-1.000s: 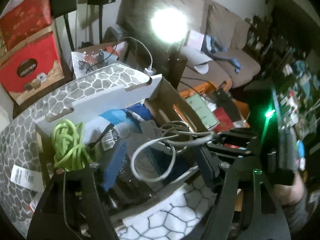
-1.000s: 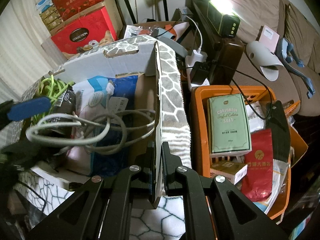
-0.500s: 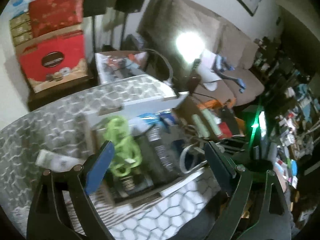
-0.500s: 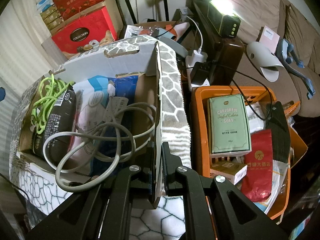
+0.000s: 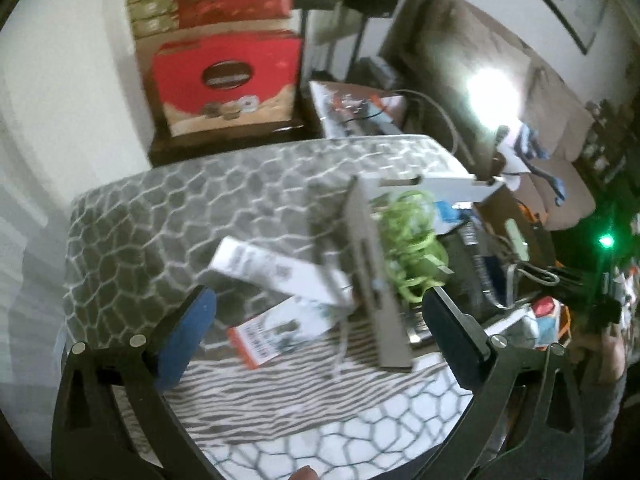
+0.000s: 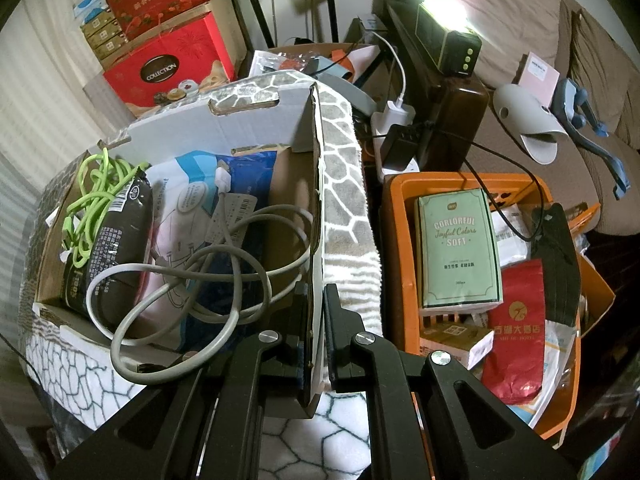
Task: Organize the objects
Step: 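Grasp the white tag card with orange label using the left tool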
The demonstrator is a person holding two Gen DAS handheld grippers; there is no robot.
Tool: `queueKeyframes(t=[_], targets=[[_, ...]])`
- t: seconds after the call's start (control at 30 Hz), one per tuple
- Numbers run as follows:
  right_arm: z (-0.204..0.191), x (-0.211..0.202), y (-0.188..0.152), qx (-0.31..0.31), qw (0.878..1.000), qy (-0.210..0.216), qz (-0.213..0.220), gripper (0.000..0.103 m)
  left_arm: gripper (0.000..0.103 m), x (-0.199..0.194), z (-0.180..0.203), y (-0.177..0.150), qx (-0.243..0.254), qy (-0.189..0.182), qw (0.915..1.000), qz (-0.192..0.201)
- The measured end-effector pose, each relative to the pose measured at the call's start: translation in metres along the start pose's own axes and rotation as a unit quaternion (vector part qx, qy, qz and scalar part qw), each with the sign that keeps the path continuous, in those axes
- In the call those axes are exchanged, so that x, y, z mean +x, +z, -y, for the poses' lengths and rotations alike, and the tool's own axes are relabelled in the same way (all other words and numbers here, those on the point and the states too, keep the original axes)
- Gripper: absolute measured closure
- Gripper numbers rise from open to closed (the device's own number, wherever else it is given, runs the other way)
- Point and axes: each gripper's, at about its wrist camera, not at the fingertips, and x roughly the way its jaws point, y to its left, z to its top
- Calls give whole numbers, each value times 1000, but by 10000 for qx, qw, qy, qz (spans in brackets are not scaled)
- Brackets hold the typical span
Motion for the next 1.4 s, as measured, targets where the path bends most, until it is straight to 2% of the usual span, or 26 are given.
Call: queueKeyframes(t=[0.13, 0.27, 0.33, 0.6, 0.7, 0.83, 0.9, 0.97, 1.03, 1.17, 1.23, 1.4], targets=[[0, 0, 0, 0, 10000, -1, 2, 96, 0, 17, -30, -6, -493, -118, 9986, -167], [0, 0, 0, 2, 10000, 5, 1, 96, 0, 36, -58, -10, -1189, -533, 9911, -283], [0, 0, 0, -4, 10000, 0, 1, 96, 0, 45, -67, -12, -1424, -617, 9874, -315], [0, 0, 0, -5, 10000, 0, 1, 96, 9, 80, -70, -16, -1972, -848, 9755, -489], [0, 0, 0, -5, 10000, 3, 1, 96, 16, 91, -66, -16, -2085, -891, 9723, -562], [0, 0, 0, -10, 10000, -1, 2, 96, 36, 98, -62, -15, -2206, -888, 9695, -585], [0, 0, 0, -2, 10000, 5, 1, 96, 49, 100, -61, -13, -2247, -863, 9689, -569], [0, 0, 0, -4, 10000, 4, 1, 96, 65, 102, -62, -10, -2311, -913, 9670, -563], [0, 0, 0, -2, 10000, 5, -2, 96, 71, 105, -64, -9, -2391, -983, 9644, -559], [0, 0, 0, 0, 10000, 2, 0, 96, 94, 110, -65, -6, -2532, -1129, 9592, -559], [0, 0, 0, -4, 10000, -5, 1, 96, 97, 106, -64, -5, -2560, -1230, 9578, -447], [0, 0, -1, -20, 10000, -21, 3, 96, 102, 80, -53, 3, -2293, -1192, 9660, -111]])
